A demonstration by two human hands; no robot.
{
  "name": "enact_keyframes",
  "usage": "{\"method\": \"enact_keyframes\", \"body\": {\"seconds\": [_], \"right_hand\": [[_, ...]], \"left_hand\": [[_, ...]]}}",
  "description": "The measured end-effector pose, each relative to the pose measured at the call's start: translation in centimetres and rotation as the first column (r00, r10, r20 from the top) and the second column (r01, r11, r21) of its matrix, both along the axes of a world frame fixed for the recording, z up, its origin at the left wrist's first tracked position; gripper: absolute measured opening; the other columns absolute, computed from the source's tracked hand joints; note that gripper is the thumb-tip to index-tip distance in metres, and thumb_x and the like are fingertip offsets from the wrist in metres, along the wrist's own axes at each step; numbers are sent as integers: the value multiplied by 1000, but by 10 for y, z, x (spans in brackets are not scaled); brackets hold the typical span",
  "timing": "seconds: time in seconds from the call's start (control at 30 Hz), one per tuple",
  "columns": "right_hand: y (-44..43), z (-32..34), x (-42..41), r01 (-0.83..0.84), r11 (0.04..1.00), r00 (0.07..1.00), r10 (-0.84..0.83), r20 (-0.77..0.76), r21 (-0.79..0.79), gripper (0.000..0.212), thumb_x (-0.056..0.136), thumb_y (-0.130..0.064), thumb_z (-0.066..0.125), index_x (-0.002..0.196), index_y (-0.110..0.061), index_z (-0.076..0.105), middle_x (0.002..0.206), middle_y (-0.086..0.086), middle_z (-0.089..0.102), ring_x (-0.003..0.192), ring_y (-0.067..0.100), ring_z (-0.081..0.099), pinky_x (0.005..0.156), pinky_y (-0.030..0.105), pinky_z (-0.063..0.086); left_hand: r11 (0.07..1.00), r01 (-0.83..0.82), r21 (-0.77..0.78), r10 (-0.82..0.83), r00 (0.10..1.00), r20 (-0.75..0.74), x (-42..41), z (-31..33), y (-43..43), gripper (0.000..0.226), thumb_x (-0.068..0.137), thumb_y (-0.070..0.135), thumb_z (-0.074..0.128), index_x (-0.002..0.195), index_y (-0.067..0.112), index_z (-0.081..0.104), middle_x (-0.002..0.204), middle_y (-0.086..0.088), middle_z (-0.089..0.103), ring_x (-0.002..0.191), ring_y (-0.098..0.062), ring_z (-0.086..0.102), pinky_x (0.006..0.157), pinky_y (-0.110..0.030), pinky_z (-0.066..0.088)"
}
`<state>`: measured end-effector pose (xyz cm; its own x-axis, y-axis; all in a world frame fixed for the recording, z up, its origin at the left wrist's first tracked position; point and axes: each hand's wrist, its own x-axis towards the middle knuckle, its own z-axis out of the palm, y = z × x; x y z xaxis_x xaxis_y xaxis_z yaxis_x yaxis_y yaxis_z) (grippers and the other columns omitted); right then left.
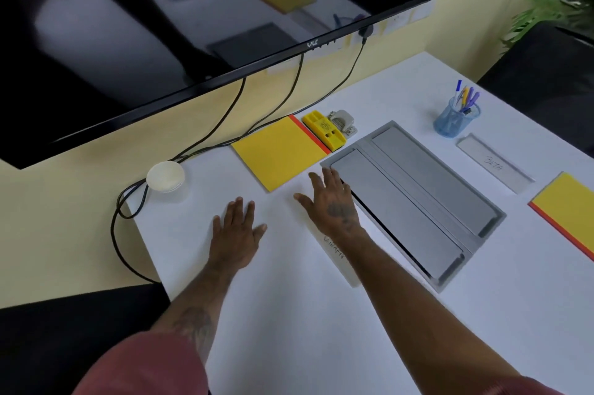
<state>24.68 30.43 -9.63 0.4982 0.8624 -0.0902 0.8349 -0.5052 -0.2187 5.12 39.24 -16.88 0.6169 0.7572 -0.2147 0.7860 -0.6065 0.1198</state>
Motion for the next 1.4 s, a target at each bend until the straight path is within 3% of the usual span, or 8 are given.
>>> {"method": "enact_keyframes", "body": {"seconds": [0.17,0.27,0.63,0.87,1.03,1.17,1.3,1.4], "right_hand": [[-55,14,-17,6,999,998,-4,69,-36,75,96,-68,17,155,-22,14,164,16,0,152,33,-5,119,58,8],[-89,29,-25,41,998,993,-36,115,-43,77,94,-69,10,156,-23,11,164,17,-1,151,35,-5,118,60,6],[-228,77,-42,287,958,951,-285,123,-3,80,91,-75,2,156,-29,1,163,13,-12,150,32,-16,115,55,-13],[-338,100,-64,483,875,865,-482,137,26,82,90,-74,2,157,-27,5,164,13,-6,150,32,-13,117,56,-7],[-420,111,-92,604,796,783,-602,155,41,82,91,-74,6,157,-25,13,163,14,-4,149,35,-10,116,58,-7],[-488,117,-117,698,713,697,-696,173,61,80,92,-72,12,155,-24,23,163,16,9,150,36,5,115,62,8],[-565,120,-150,776,624,599,-775,201,90,78,94,-69,18,151,-19,35,158,21,25,146,40,23,110,65,25],[-627,120,-180,831,553,533,-825,189,67,80,92,-71,9,156,-22,16,162,18,2,150,39,3,116,63,8]], "left_hand": [[997,42,63,-42,999,1,-1,37,-16,74,98,61,10,157,20,-4,166,-9,-3,154,-25,0,120,-56,12],[989,92,118,-96,995,30,0,69,-36,82,92,67,-3,158,18,4,166,-11,5,153,-28,6,118,-58,14],[925,351,148,-368,923,115,31,148,-145,81,94,65,10,154,14,28,161,-14,26,148,-32,27,113,-61,25],[832,532,156,-553,817,165,46,170,-236,90,92,68,-3,152,13,34,158,-15,32,147,-32,29,114,-61,24],[737,659,149,-675,726,128,56,172,-309,91,80,73,-16,156,23,-6,166,-7,-6,153,-25,-7,120,-53,-6],[644,751,148,-765,631,127,61,183,-373,88,79,74,-17,152,26,-19,163,-5,-19,152,-23,-15,120,-53,-7],[543,825,154,-838,523,154,51,191,-447,86,82,74,-11,153,25,-10,162,-3,-16,152,-24,-12,120,-52,-8],[454,871,189,-888,427,168,34,197,-506,87,87,71,-6,156,20,6,163,-6,-2,152,-28,1,119,-55,0]]}}
